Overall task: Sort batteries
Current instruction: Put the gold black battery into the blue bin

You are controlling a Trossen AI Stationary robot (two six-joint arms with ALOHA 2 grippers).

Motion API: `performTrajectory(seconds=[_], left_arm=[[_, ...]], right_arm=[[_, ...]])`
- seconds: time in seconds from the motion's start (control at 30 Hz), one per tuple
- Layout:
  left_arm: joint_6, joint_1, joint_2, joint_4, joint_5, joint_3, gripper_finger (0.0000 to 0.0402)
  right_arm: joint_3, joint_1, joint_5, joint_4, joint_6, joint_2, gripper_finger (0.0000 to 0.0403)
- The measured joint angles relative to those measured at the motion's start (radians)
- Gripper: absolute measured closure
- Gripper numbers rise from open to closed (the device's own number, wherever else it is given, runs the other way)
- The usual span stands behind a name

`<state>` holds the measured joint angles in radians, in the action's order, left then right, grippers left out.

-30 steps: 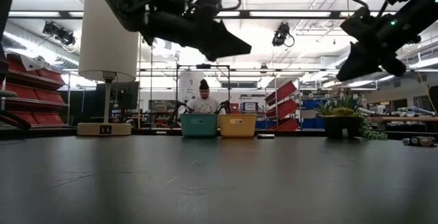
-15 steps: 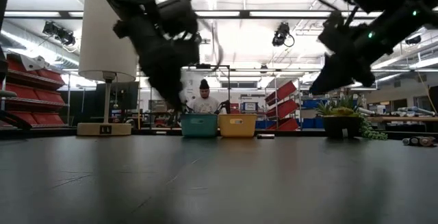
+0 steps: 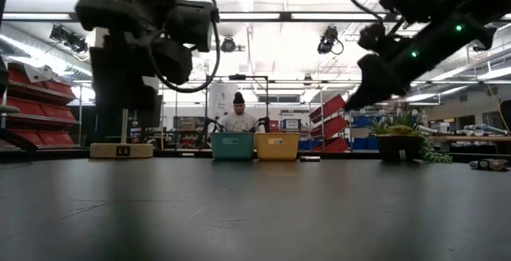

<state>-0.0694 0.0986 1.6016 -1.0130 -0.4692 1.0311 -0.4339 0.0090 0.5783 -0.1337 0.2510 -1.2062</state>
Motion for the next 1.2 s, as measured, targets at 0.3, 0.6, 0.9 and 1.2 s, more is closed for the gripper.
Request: performTrajectory(seconds=[0.3, 0.6, 0.9, 1.2], left_arm=[[-0.279, -0.117, 0.000, -0.122, 0.003, -0.046, 0.0310], [-0.675, -0.395, 0.000, -0.204, -0.091, -0.188, 0.0233], [-0.786, -0.636, 0.001, -0.041, -0.075, -0.226, 0.0154], [-0.943, -0.774, 0.001, 0.114, 0.010, -0.226, 0.0071]], right_arm=[[-0.002, -0.005, -0.049, -0.139, -0.148, -0.035, 0.0361], [-0.002, -0.059, -0.045, -0.184, -0.206, -0.036, 0.0360], [-0.001, -0.111, -0.044, -0.291, -0.211, -0.036, 0.0359], [-0.001, -0.148, -0.045, -0.361, -0.255, -0.036, 0.0358]])
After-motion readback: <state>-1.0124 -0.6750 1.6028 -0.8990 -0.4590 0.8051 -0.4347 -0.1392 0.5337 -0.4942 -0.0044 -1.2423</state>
